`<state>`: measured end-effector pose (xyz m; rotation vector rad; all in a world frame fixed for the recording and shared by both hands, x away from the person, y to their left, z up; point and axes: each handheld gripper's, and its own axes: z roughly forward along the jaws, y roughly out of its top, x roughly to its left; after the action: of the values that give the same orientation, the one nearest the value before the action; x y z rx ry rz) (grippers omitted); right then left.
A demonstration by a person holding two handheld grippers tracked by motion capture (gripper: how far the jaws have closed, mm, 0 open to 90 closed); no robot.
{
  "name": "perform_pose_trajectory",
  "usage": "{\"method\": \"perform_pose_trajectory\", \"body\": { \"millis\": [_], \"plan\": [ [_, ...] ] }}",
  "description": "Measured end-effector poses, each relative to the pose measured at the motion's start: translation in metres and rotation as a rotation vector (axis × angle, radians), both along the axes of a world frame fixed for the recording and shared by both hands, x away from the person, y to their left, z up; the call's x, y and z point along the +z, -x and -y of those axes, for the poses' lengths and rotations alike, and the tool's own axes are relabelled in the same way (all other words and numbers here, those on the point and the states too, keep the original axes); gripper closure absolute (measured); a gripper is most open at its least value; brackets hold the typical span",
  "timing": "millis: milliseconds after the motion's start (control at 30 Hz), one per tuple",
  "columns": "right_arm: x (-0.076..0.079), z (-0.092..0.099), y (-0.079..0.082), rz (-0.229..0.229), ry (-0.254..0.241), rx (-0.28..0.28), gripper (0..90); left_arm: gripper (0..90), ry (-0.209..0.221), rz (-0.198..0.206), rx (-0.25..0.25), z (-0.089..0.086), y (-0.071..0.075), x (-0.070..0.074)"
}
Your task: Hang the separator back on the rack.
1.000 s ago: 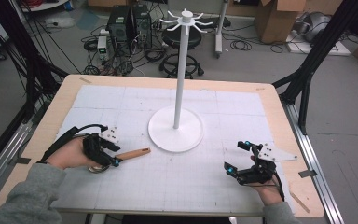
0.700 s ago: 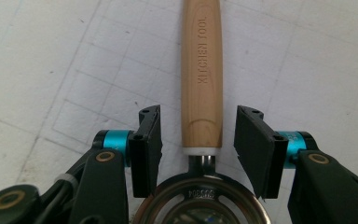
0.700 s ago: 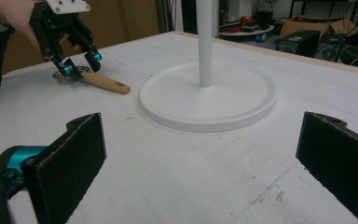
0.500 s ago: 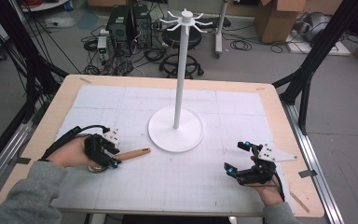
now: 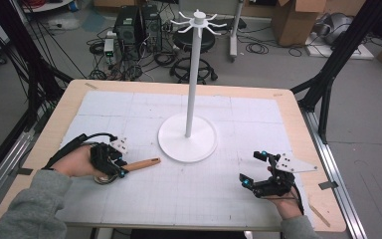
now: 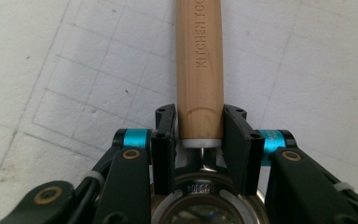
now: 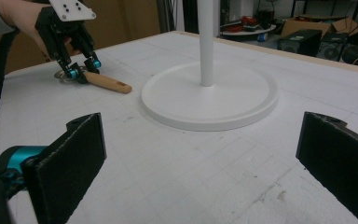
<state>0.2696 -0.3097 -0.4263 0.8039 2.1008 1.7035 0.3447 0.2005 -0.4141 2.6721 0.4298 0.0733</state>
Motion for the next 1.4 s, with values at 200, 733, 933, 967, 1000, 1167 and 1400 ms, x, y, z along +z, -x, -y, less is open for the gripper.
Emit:
{"method": "perform_pose_trajectory", "body": {
  "millis": [200, 733, 933, 967, 1000, 1167, 1400],
  "plan": [
    [0.0, 0.0, 0.0, 0.002, 0.003, 0.0, 0.6, 68.0, 0.0, -0.01, 0.008, -0.001, 0.0, 0.0],
    [-0.001, 0.001, 0.0, -0.004, 0.001, -0.001, 0.6, 69.2, -0.026, 0.012, 0.004, 0.002, 0.003, 0.001],
    [-0.001, 0.001, 0.0, -0.003, 0.001, 0.0, 0.6, 69.3, 0.039, 0.005, 0.031, -0.002, 0.002, 0.009],
    [-0.001, 0.001, 0.0, -0.004, 0.0, 0.001, 0.6, 69.3, 0.043, 0.008, 0.032, -0.003, 0.002, 0.009],
    [-0.001, 0.001, 0.0, -0.004, 0.001, 0.0, 0.6, 69.3, 0.039, 0.009, 0.031, -0.004, 0.002, 0.01],
    [-0.001, 0.0, 0.0, 0.0, 0.002, -0.001, 0.6, 69.4, 0.043, 0.024, 0.034, -0.005, 0.004, 0.012],
    [0.0, 0.0, 0.0, 0.001, 0.002, -0.001, 0.6, 69.4, 0.063, 0.048, 0.027, -0.006, 0.009, 0.019]
  ]
}}
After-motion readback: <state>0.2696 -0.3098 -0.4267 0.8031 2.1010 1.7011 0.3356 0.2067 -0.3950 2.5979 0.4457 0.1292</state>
